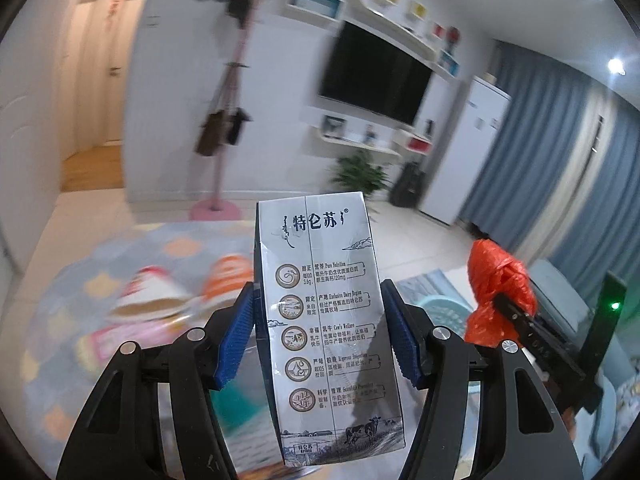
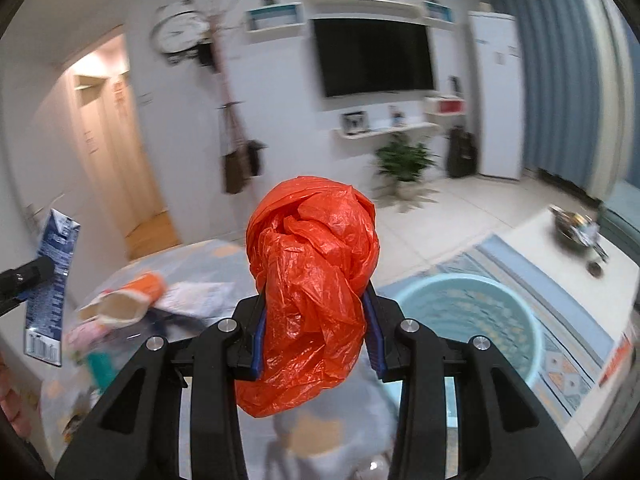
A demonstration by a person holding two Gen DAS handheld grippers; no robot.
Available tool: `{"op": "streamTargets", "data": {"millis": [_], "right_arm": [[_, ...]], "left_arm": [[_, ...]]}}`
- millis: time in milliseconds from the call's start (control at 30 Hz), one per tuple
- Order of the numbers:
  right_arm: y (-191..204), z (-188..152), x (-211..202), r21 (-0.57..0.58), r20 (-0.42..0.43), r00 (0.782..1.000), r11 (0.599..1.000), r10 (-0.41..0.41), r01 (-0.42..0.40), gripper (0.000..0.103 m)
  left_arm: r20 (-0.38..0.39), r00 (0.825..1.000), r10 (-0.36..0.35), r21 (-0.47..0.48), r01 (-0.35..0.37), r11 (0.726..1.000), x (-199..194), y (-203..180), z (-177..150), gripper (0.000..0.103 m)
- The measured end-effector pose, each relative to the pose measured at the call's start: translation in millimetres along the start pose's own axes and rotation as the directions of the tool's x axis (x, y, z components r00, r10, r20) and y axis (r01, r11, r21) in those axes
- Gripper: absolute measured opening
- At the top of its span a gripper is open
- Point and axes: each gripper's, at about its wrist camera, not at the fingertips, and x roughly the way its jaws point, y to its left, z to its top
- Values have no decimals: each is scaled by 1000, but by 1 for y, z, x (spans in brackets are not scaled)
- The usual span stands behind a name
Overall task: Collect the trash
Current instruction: 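Carry both items over the blue basket and open both tools to drop them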
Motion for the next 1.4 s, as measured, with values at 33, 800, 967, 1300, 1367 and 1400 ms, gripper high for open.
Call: {"op": "streamTargets", "data": {"millis": [33,800,967,1300,1367,1400], "right_arm": [[-12,0,3,18,-3,999,999,-32,32,35],[-154,-74,105,216,-393,880,904,-266,370,41],[-163,-71,100,221,-390,879,899,-274,378,59],[-158,-53,78,248,-321,908,902,-269,354,60],[-149,-48,72,239,-296,919,912,-258,333,60],[-145,-46,70,233,-285,924,917,-254,324,60]], "left_arm": [[-10,1000,-19,15,19,1000,11,-13,3,60],[-352,923,-155,160,222,962,244,-170,-54,60],[-378,914,-147,181,229,956,256,-180,-67,78],[-324,930,-171,148,228,962,216,-160,-63,82],[-297,940,-168,147,219,965,200,-152,-60,82],[-283,945,-166,146,214,966,191,-149,-57,82]]}}
